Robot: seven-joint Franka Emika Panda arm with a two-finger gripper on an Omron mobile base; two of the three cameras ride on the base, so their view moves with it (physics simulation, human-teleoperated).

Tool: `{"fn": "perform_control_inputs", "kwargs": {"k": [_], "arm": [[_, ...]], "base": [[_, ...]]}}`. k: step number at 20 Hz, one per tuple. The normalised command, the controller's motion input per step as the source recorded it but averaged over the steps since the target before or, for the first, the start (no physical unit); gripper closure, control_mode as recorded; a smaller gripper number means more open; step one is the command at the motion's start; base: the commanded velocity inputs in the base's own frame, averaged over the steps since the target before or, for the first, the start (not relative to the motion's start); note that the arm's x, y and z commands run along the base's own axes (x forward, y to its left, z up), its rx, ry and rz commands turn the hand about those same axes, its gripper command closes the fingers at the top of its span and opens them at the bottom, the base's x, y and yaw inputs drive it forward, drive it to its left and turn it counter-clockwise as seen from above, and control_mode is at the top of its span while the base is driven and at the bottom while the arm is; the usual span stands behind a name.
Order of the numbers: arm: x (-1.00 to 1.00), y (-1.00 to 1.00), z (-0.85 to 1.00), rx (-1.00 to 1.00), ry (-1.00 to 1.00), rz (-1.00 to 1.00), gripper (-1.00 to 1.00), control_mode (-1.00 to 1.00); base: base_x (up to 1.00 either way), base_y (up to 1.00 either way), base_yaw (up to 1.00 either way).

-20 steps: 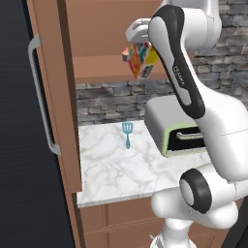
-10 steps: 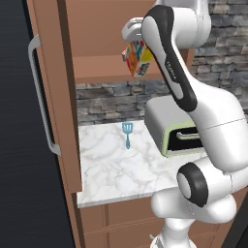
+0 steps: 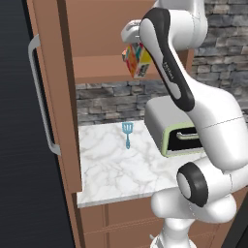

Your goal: Pick the cereal and canned food from the counter and place them in the cabinets closest to them.

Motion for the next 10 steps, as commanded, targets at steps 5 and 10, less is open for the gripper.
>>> {"fn": "perform_control_inputs", "kwargs": {"k": [5,10], "arm": [[0.02,0.00,0.00,0.00,0.00,0.00,1.00,-1.00],[0.25,0.00,0.00,0.00,0.00,-0.01,1.00,-1.00]], "base": [[0.00,0.00,0.00],[0.00,0.00,0.00]]}}
